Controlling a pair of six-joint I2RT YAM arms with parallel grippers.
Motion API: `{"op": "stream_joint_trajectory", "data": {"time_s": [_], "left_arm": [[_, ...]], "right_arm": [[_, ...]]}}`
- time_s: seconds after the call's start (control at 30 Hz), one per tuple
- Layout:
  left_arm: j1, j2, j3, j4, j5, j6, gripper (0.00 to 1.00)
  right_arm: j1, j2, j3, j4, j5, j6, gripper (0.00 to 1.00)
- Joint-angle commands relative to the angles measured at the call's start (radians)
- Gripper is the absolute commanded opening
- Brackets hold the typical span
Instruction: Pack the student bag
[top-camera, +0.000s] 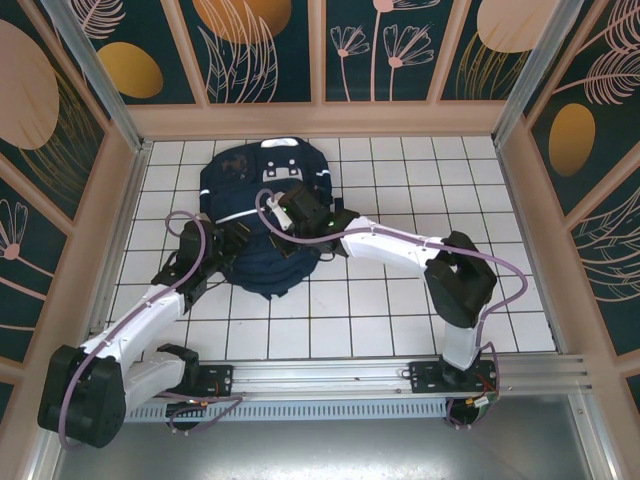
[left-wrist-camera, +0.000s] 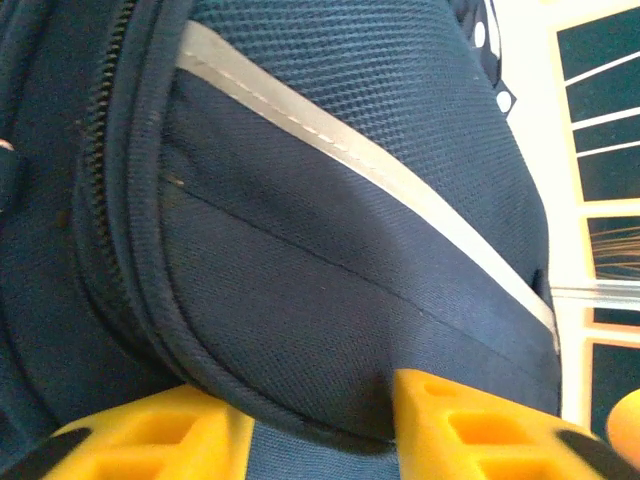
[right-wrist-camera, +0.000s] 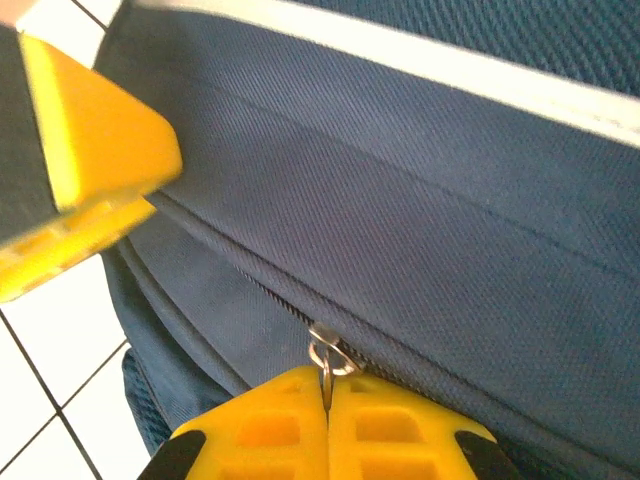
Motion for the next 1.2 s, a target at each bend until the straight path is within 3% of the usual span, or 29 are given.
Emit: {"op": "stream_joint_trajectory", "data": {"time_s": [0.0,0.2,0.57,0.8,1.17], "left_arm": [[0.000,0.010,-0.009,0.080,-0.064,-0.006,0.32],[0.001,0.018,-0.039,0.101,-0.080,0.023,0.15],[0.000,0.046,-0.048,0.109,-0.054,0.041,0.11],[0.000,0.051,-0.053,0.099,-0.059,0.053,0.08],[0.002,0.071,-0.052,0.065,-0.101,0.091,0.05]], "right_arm": [[0.010,-0.085,-0.043,0.017,0.085,-0.011,0.00],[-0.071,-0.149,-0.144,-0.011,0.169,-0.010,0.00],[-0.279,-0.152,-0.160,0.028,0.113,-0.059,0.00],[-0.336,-0.065,-0.057,0.020,-0.027,-0.193,0.00],[-0.389,0.049,0.086,0.025,-0.002,-0.336,0.00]]}}
